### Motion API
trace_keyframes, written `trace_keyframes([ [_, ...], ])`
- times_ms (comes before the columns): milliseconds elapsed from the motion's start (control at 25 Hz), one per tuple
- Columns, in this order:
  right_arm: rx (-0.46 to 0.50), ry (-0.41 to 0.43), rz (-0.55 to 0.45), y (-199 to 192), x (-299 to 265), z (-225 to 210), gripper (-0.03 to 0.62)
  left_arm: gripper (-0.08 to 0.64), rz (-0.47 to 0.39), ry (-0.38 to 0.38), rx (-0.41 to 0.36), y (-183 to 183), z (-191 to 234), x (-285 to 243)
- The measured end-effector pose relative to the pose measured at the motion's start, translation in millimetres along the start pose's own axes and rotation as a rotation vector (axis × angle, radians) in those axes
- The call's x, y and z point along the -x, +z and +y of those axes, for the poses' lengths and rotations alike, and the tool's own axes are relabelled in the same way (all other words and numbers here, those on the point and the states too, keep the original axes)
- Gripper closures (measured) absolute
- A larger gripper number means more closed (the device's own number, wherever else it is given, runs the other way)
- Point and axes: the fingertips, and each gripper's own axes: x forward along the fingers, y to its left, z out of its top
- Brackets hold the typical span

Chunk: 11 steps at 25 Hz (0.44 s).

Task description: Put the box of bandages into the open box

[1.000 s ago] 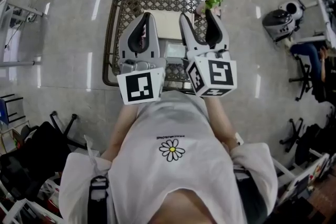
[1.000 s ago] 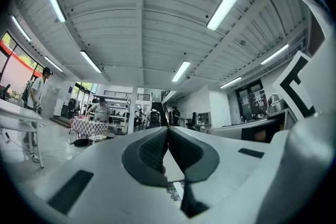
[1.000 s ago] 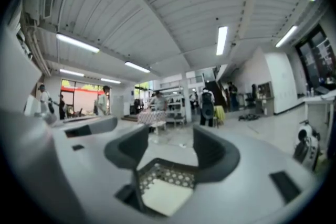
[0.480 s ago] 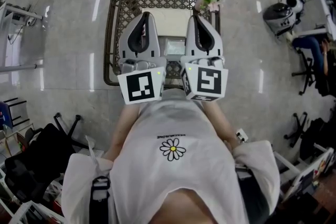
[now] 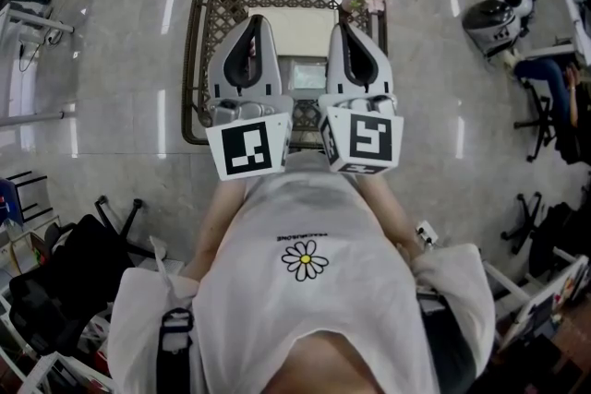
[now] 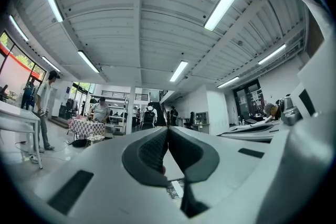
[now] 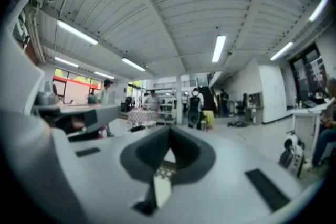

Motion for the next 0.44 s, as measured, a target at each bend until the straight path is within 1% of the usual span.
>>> trace_keyframes([
  [280,0.005,-0.008,0.002,0.7,5.9,-2.0,0.561,0.535,-0.006,0.004,-0.003,3.2,0.1,4.9],
  [440,-0.012,-0.012,-0.005,2.4,9.1,-6.2,0.561,0.535,-0.009,0.004,-0.004,5.0,-1.9,6.6],
])
